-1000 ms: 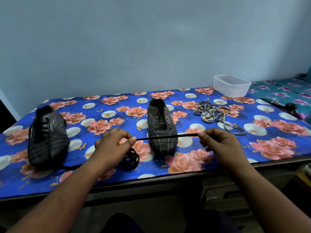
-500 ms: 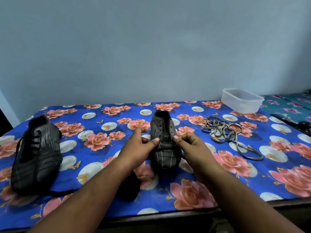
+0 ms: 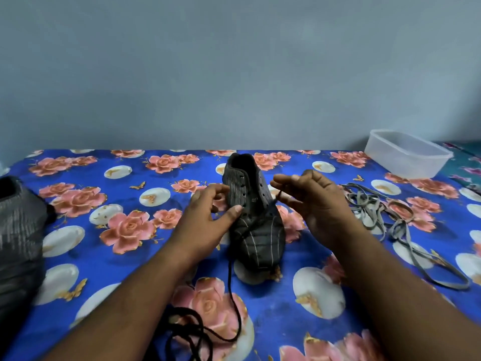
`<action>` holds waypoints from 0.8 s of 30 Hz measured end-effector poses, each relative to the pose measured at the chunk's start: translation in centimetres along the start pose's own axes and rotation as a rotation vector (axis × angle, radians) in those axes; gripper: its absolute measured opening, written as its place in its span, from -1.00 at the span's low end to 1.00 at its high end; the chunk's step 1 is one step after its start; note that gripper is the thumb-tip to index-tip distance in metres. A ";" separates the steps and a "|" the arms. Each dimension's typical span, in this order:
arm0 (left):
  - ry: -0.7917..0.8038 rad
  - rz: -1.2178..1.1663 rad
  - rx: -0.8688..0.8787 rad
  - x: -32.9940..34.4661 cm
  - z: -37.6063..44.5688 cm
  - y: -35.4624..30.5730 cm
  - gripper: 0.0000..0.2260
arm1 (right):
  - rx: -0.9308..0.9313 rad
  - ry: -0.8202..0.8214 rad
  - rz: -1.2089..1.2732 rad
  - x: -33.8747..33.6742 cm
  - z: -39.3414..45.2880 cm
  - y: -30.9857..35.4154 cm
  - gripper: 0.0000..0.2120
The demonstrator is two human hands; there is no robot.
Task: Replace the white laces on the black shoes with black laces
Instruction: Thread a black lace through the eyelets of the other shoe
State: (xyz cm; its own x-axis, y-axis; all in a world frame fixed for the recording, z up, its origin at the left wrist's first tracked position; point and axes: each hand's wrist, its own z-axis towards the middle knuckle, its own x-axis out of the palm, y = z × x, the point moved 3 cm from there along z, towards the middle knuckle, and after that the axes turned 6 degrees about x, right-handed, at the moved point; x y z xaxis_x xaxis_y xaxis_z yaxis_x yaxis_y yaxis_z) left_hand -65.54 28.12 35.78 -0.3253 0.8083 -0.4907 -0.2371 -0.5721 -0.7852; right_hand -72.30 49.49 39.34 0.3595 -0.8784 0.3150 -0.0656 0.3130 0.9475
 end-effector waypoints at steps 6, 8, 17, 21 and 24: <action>0.017 0.185 0.222 0.6 -0.2 -1.4 -0.74 | -0.002 0.039 0.010 -0.8 0.1 -0.3 -0.90; 0.012 0.201 0.229 0.8 -0.4 -1.8 -0.71 | 0.017 0.056 -0.116 -0.6 0.0 -0.5 -0.88; 0.239 0.501 0.068 0.4 1.0 -4.8 -0.78 | -0.085 0.121 -0.662 -1.2 -0.4 0.3 -0.90; 0.228 0.444 0.133 0.2 1.6 -4.5 -0.87 | -0.160 0.134 -0.802 -1.2 -0.3 0.5 -0.93; 0.171 0.155 0.181 -0.1 1.1 -3.0 -0.81 | -0.181 0.157 -0.814 -1.2 -0.5 0.4 -0.91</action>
State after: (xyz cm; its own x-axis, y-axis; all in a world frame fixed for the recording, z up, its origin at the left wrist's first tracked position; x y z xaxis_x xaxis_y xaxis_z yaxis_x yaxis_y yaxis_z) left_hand -65.82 29.59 38.59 -0.2150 0.7119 -0.6685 -0.3609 -0.6940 -0.6230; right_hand -72.33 50.87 39.30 0.3561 -0.7984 -0.4855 0.4148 -0.3305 0.8478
